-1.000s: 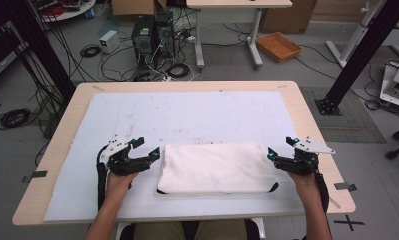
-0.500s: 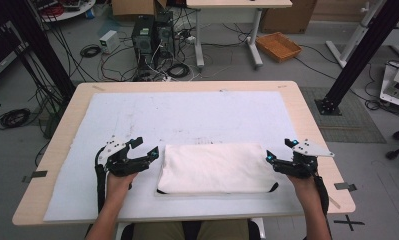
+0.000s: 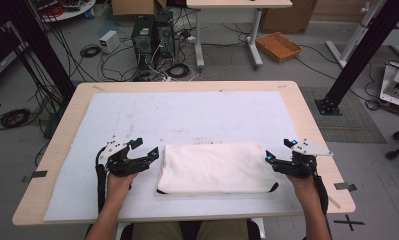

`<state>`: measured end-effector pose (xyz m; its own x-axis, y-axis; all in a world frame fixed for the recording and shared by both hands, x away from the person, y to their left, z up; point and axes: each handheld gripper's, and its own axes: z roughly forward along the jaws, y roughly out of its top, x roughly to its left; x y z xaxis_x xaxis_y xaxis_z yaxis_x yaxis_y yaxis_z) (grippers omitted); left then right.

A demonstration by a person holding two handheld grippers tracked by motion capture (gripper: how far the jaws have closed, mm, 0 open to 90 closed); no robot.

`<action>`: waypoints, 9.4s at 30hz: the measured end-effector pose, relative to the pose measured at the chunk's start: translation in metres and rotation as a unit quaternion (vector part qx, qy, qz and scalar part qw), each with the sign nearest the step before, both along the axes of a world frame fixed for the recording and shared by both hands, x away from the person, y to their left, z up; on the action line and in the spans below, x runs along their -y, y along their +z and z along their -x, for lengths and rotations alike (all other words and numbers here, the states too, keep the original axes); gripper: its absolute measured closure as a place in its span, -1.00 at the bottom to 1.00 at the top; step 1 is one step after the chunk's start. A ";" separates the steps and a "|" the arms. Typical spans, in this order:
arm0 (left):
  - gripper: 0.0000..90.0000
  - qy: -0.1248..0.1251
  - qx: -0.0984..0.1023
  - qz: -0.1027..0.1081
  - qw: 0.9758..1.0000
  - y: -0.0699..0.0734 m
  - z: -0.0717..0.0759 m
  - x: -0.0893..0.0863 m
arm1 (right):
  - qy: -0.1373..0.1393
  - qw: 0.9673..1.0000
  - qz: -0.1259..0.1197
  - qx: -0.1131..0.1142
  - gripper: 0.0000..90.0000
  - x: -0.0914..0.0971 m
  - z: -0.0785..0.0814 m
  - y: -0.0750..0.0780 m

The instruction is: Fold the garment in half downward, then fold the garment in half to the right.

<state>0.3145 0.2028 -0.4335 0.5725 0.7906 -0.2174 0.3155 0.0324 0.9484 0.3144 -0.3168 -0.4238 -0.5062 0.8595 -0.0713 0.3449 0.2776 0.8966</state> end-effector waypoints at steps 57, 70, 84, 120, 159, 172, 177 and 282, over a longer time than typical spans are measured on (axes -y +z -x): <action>0.58 -0.029 -0.158 -0.193 0.968 -0.013 0.065 0.042 | 0.152 0.988 0.029 -0.027 -0.55 -0.117 -0.024 0.030; 0.90 -0.042 -0.182 -0.159 0.969 -0.014 0.062 0.038 | 0.234 0.963 0.101 -0.085 -0.37 -0.230 -0.068 0.035; 0.90 -0.053 -0.177 -0.149 0.971 -0.015 0.062 0.035 | 0.248 0.941 0.159 -0.166 0.19 -0.308 -0.105 -0.006; 0.91 -0.160 -0.110 -0.027 0.981 0.050 0.034 0.124 | 0.220 0.972 0.021 -0.084 0.97 -0.190 -0.091 0.048; 0.24 -0.220 -0.155 -0.083 0.959 0.031 0.002 0.292 | 0.082 0.991 0.018 -0.103 0.71 -0.023 -0.068 0.006; -0.45 -0.099 -0.067 -0.043 0.992 0.038 0.000 0.168 | 0.053 0.997 -0.001 -0.061 0.18 0.010 0.002 0.009; -0.45 -0.063 -0.060 -0.040 0.995 0.019 0.004 0.120 | 0.118 0.989 0.010 -0.083 0.27 -0.007 0.040 0.004; -0.51 -0.046 0.056 -0.043 0.996 -0.006 0.028 -0.011 | -0.022 1.000 -0.002 0.008 -0.53 0.015 0.048 0.004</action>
